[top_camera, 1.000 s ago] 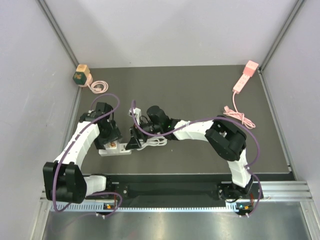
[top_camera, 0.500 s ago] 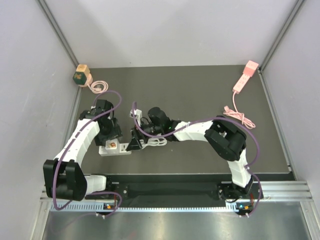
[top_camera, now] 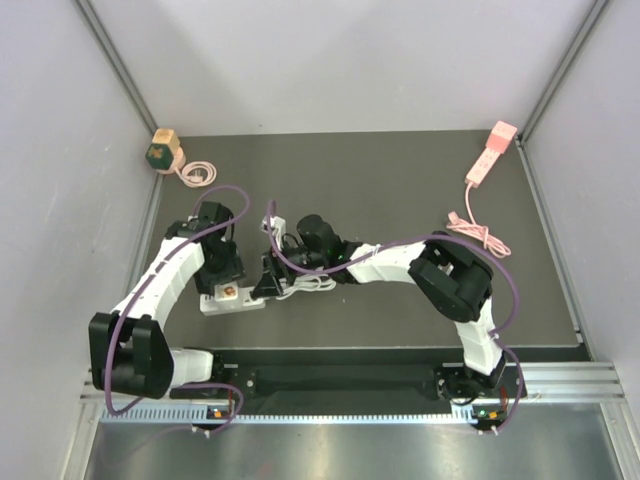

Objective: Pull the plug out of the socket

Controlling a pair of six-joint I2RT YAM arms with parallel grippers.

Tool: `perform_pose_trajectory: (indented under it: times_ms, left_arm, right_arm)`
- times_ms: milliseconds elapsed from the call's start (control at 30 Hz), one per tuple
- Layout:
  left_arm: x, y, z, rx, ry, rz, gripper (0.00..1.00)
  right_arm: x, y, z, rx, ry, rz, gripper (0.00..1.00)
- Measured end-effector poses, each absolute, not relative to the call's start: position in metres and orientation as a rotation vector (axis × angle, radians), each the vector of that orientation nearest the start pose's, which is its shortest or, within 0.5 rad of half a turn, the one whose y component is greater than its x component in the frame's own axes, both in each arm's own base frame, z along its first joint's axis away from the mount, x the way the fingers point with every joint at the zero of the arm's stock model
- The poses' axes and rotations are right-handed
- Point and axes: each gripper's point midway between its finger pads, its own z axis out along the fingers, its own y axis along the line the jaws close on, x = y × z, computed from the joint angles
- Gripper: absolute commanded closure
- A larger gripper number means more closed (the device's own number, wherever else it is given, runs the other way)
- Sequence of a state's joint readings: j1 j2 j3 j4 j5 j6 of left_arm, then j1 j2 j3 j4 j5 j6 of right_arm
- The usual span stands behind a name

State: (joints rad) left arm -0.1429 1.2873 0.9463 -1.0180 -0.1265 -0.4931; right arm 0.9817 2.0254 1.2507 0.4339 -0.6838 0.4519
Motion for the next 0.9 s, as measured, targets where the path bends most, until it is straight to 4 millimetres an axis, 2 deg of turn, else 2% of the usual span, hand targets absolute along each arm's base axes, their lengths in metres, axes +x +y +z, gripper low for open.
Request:
perform_pose_trajectory:
  times_ms: [33, 67, 133, 167, 233, 267, 333, 367, 433, 467, 667, 767, 900]
  left_arm:
    - [0.212, -0.028, 0.089, -0.526, 2.852, 0.079, 0.51]
    - [0.212, -0.028, 0.089, -0.526, 2.851, 0.080, 0.54]
    - [0.212, -0.028, 0.089, -0.528, 2.850, 0.080, 0.61]
    - [0.212, -0.028, 0.089, -0.529, 2.849, 0.079, 0.62]
    - [0.212, -0.028, 0.090, -0.530, 2.847, 0.079, 0.74]
    - [0.212, -0.028, 0.090, -0.530, 2.846, 0.078, 0.76]
    - [0.211, -0.028, 0.090, -0.534, 2.842, 0.075, 0.79]
    - [0.211, -0.028, 0.090, -0.535, 2.841, 0.073, 0.87]
    - [0.210, -0.029, 0.090, -0.536, 2.839, 0.069, 0.91]
    - [0.209, -0.029, 0.090, -0.537, 2.838, 0.067, 1.00]
    - [0.207, -0.031, 0.092, -0.536, 2.834, 0.042, 1.00]
    - [0.206, -0.034, 0.093, -0.531, 2.832, 0.016, 1.00]
    - [0.206, -0.035, 0.096, -0.523, 2.818, -0.002, 1.00]
  right_arm:
    - [0.190, 0.508, 0.121, -1.056, 1.911, 1.555, 0.35]
    - [0.189, 0.510, 0.122, -1.040, 1.918, 1.565, 0.46]
    - [0.189, 0.513, 0.122, -1.013, 1.923, 1.589, 0.55]
    - [0.188, 0.515, 0.119, -0.996, 1.937, 1.604, 0.63]
    - [0.185, 0.519, 0.110, -0.965, 1.969, 1.632, 0.72]
    - [0.184, 0.521, 0.104, -0.947, 1.992, 1.645, 0.78]
    - [0.183, 0.523, 0.091, -0.923, 2.031, 1.656, 0.80]
    - [0.182, 0.523, 0.083, -0.909, 2.061, 1.658, 0.82]
    - [0.183, 0.523, 0.072, -0.889, 2.100, 1.655, 0.84]
    - [0.184, 0.524, 0.070, -0.882, 2.107, 1.653, 0.89]
    - [0.200, 0.542, 0.081, -0.827, 2.085, 1.646, 1.00]
    - [0.205, 0.547, 0.084, -0.792, 2.094, 1.623, 1.00]
    - [0.206, 0.548, 0.072, -0.769, 2.146, 1.571, 1.00]
